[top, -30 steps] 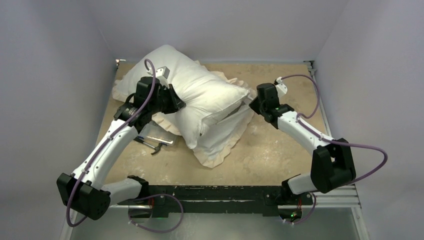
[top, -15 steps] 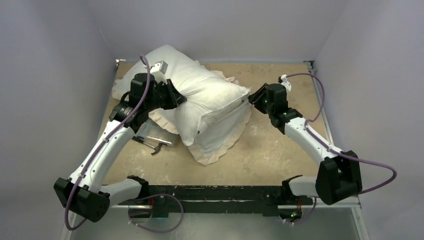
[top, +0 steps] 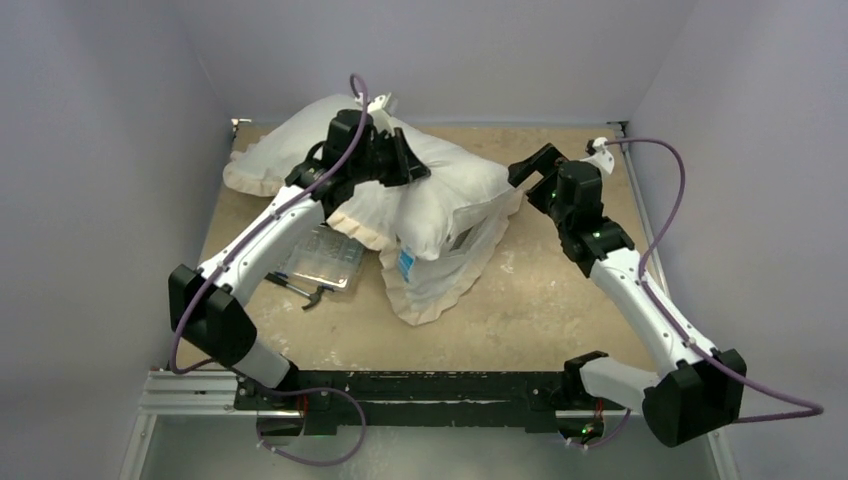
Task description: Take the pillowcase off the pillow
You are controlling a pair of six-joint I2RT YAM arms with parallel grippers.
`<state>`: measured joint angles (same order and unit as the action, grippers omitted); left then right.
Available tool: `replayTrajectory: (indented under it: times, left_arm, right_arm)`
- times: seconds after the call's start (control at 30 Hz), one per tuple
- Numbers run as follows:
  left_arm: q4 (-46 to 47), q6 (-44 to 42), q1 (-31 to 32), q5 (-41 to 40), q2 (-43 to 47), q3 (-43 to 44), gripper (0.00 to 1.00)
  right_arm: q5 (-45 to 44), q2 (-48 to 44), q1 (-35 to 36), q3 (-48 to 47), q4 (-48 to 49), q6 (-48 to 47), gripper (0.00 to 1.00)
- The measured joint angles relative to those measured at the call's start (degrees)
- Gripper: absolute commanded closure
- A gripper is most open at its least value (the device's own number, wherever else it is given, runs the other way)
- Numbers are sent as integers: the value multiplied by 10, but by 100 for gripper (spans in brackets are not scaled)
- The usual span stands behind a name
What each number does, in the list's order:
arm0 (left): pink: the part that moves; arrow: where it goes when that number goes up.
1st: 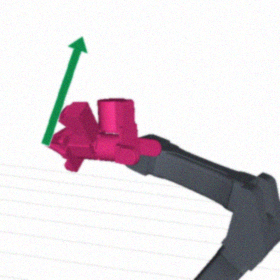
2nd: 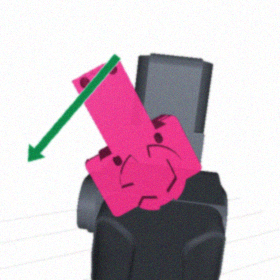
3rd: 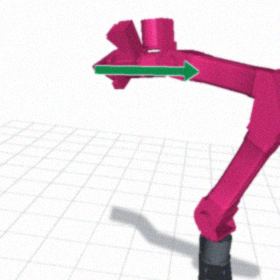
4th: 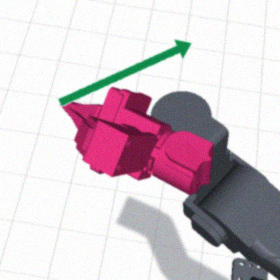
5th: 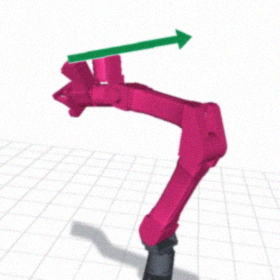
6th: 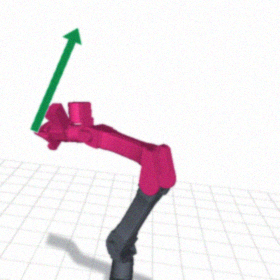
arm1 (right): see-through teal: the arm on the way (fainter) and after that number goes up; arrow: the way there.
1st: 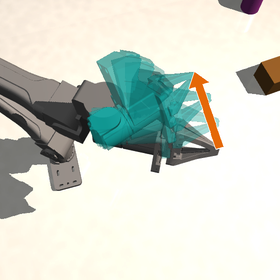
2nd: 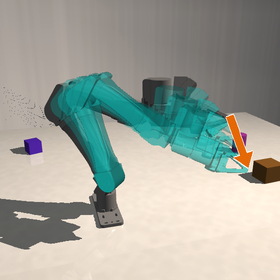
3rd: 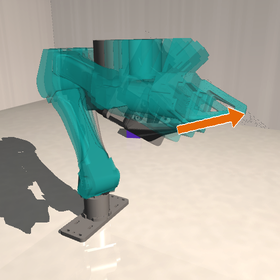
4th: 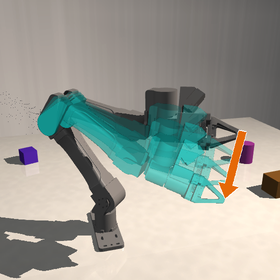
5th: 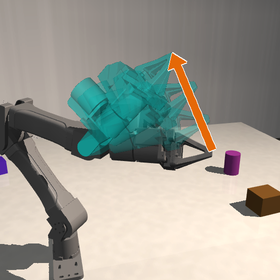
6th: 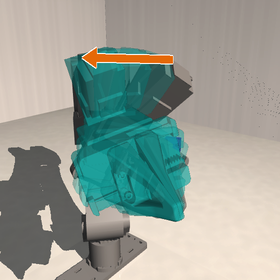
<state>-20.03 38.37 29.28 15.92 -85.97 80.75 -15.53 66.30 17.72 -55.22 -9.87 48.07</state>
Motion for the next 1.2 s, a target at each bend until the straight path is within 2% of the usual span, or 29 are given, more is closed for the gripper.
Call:
replayTrajectory:
  times: [0.17, 0.2, 0.23, 0.37, 0.43, 0.53, 0.63, 0.9, 1.07, 1.2]
  left_arm:
    - [26, 5, 22, 0, -76, 99, 100]
    - [33, 6, 30, -1, -88, 111, 97]
    - [39, 7, 36, -1, -95, 117, 89]
    - [59, 15, 69, 4, -116, 121, 50]
    - [64, 15, 81, 5, -118, 121, 38]
    - [65, 8, 86, -7, -109, 118, 28]
    - [42, -10, 83, -47, -82, 101, 23]
    - [-7, -40, 74, -160, 32, -3, 22]
    - [-23, -41, 71, -175, 42, -67, 22]
    - [-37, -40, 71, -174, 42, -103, 22]
  right_arm:
    - [2, -51, 0, -43, -9, -27, 1]
    - [5, -60, 0, -55, -9, -37, 1]
    - [12, -66, 0, -66, -8, -45, 1]
    - [48, -69, 0, -87, 1, -76, 1]
    - [68, -57, 0, -87, 0, -90, 1]
    - [94, -33, 3, -74, -1, -103, 1]
    - [104, -13, 7, -57, -19, -104, 1]
    - [85, 35, 11, -15, -75, -65, 1]
    - [103, 38, 11, 12, -75, -58, 1]
    - [162, 51, 13, 47, -15, -70, 1]
